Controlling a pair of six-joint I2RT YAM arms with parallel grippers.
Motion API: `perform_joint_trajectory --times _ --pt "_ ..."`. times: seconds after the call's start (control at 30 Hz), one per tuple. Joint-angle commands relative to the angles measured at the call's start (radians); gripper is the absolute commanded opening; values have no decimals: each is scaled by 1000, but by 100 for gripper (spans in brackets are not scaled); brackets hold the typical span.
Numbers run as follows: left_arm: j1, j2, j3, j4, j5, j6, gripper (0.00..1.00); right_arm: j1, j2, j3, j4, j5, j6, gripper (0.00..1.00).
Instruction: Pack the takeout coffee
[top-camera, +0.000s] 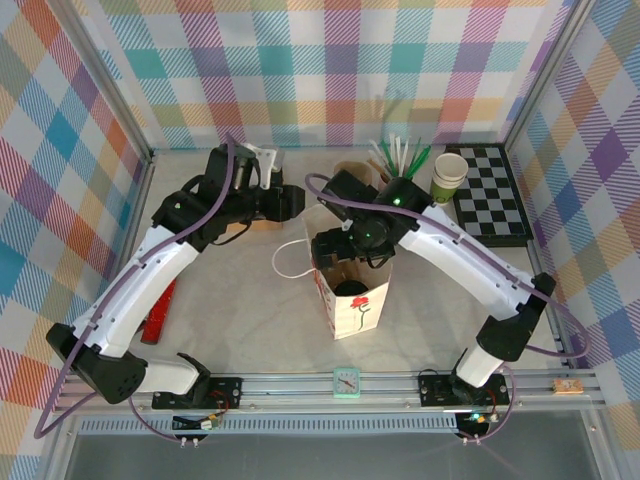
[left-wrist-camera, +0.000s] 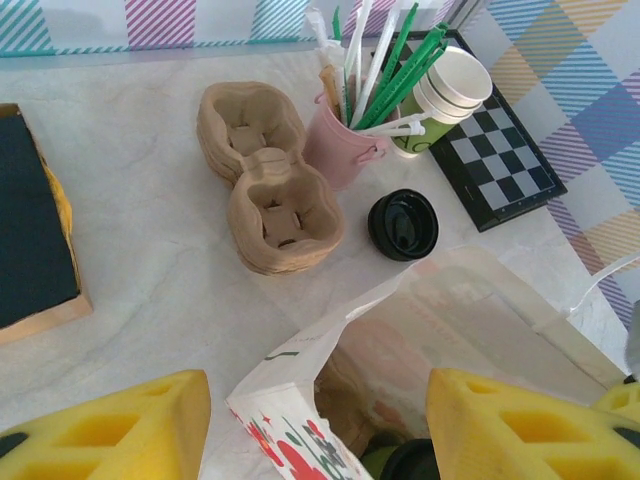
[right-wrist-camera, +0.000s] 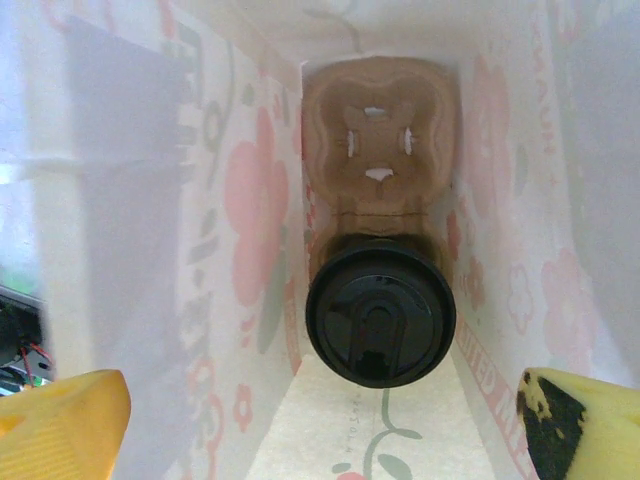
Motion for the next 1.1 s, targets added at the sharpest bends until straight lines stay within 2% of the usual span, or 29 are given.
perform_joint_trajectory --times 0.0,0.4,1.07 --pt "-5 -31 10 -22 -7 -10 59 5 -16 52 -48 22 -25 99" --pt "-5 -45 -3 -18 -2 -16 60 4 13 208 -86 56 -72 99" --pt "-17 -128 -29 -88 56 -38 63 -16 -37 234 -21 75 -145 99"
